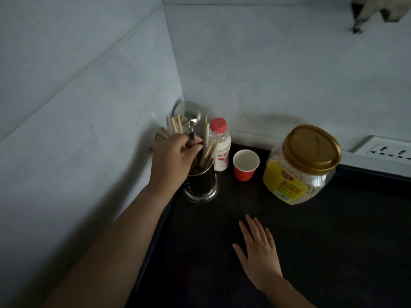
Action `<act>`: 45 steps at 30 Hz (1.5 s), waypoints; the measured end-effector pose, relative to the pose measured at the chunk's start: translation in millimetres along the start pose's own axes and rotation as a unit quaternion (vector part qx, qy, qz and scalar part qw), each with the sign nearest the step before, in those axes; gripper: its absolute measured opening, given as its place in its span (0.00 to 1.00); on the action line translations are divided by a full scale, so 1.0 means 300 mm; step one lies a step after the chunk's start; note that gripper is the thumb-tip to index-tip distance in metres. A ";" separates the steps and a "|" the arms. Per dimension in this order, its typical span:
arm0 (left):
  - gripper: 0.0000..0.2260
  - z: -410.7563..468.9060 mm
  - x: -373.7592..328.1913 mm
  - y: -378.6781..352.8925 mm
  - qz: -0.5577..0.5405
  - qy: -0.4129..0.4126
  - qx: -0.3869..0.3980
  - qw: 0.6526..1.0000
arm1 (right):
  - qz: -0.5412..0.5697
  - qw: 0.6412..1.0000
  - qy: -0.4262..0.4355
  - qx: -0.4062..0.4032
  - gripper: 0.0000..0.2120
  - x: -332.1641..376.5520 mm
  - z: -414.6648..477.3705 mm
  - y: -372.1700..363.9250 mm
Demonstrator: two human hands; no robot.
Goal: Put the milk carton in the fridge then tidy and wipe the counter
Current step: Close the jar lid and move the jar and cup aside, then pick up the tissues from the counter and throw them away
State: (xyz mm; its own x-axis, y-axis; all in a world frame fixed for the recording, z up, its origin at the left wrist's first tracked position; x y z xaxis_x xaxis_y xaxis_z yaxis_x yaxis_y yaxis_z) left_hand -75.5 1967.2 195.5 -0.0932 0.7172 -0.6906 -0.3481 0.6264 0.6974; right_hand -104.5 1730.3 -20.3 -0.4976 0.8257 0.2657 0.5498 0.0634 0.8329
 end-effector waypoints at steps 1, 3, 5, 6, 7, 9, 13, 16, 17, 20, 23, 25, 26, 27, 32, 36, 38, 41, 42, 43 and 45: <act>0.04 0.000 0.014 -0.017 0.010 0.003 0.016 1.000 | 0.005 1.000 -0.011 0.019 0.31 -0.006 -0.001 -0.006; 0.04 0.002 0.042 -0.041 0.025 0.016 0.043 0.999 | 0.005 0.999 -0.024 0.043 0.29 -0.009 -0.004 -0.009; 0.05 0.008 0.063 -0.054 0.032 0.024 0.059 0.997 | 0.008 0.999 -0.026 0.047 0.28 -0.011 -0.003 -0.014; 0.06 0.010 0.068 -0.058 0.035 0.026 0.063 0.997 | 0.011 0.998 -0.027 0.050 0.29 -0.012 -0.006 -0.010; 0.07 0.011 0.069 -0.059 0.036 0.028 0.065 0.997 | 0.010 0.998 -0.023 0.051 0.30 -0.013 -0.008 -0.009; 0.08 0.006 0.064 -0.055 0.031 0.027 0.062 0.997 | 0.010 1.000 0.005 0.026 0.33 -0.007 -0.005 0.005; 0.09 -0.016 0.042 -0.031 0.001 0.017 0.041 0.999 | 0.043 0.998 0.008 0.044 0.30 0.003 -0.021 0.038; 0.10 -0.040 0.014 -0.004 -0.027 -0.003 0.032 0.999 | 0.097 0.994 -0.029 0.051 0.29 0.008 -0.064 0.088; 0.11 -0.050 -0.002 0.007 -0.020 -0.013 0.030 0.999 | 0.111 0.992 -0.037 0.041 0.29 0.008 -0.087 0.107; 0.11 -0.088 -0.075 0.048 0.000 -0.045 0.020 0.999 | 0.141 0.988 -0.057 0.012 0.29 0.007 -0.176 0.154; 0.11 -0.151 -0.160 0.075 -0.003 -0.069 0.023 0.997 | 0.172 0.983 -0.067 -0.007 0.29 0.003 -0.277 0.165; 0.10 -0.218 -0.203 0.041 -0.012 -0.061 0.069 0.996 | 0.201 0.977 -0.070 -0.007 0.28 -0.004 -0.351 0.147; 0.10 -0.261 -0.216 0.003 -0.020 -0.049 0.107 0.993 | 0.210 0.975 -0.071 -0.006 0.27 -0.010 -0.390 0.132; 0.10 -0.313 -0.223 -0.047 -0.029 -0.033 0.147 0.988 | 0.216 0.974 -0.073 -0.005 0.27 -0.016 -0.433 0.117; 0.06 -0.640 -0.244 -0.324 -0.154 0.065 0.293 0.941 | 0.279 0.953 -0.110 -0.044 0.25 -0.093 -0.682 0.038; 0.06 -0.902 -0.331 -0.466 -0.198 0.062 0.374 0.904 | 0.343 0.925 -0.125 -0.106 0.22 -0.182 -0.943 -0.028; 0.07 -1.020 -0.390 -0.524 -0.212 0.058 0.423 0.879 | 0.374 0.907 -0.138 -0.136 0.21 -0.223 -1.100 -0.073; 0.07 -1.182 -0.504 -0.610 -0.217 0.040 0.476 0.851 | 0.366 0.893 -0.174 -0.196 0.21 -0.273 -1.349 -0.152; 0.07 -1.238 -0.553 -0.641 -0.220 0.029 0.494 0.841 | 0.362 0.887 -0.190 -0.212 0.21 -0.288 -1.431 -0.186; 0.07 -1.293 -0.602 -0.673 -0.224 0.018 0.509 0.831 | 0.364 0.880 -0.210 -0.223 0.20 -0.303 -1.514 -0.229; 0.09 -1.399 -0.702 -0.741 -0.229 -0.005 0.532 0.815 | 0.374 0.861 -0.251 -0.237 0.20 -0.334 -1.677 -0.330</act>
State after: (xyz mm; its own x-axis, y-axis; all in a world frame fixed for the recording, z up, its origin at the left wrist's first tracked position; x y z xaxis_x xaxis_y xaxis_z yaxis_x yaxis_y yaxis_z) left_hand -370.1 1548.7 105.8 -0.1721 0.3323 -0.9273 0.6628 0.7355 0.1405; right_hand -446.7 1359.3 114.9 0.2953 0.6821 0.6690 0.1953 -0.7285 0.6566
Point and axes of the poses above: each hand's wrist, its own z-axis towards the middle knuckle, its own y-axis out of the back of the hand, x = y × z, the point moved 7 cm from there along z, towards the middle knuckle, and after that the axes turned 14 degrees about x, right-handed, at the moved point
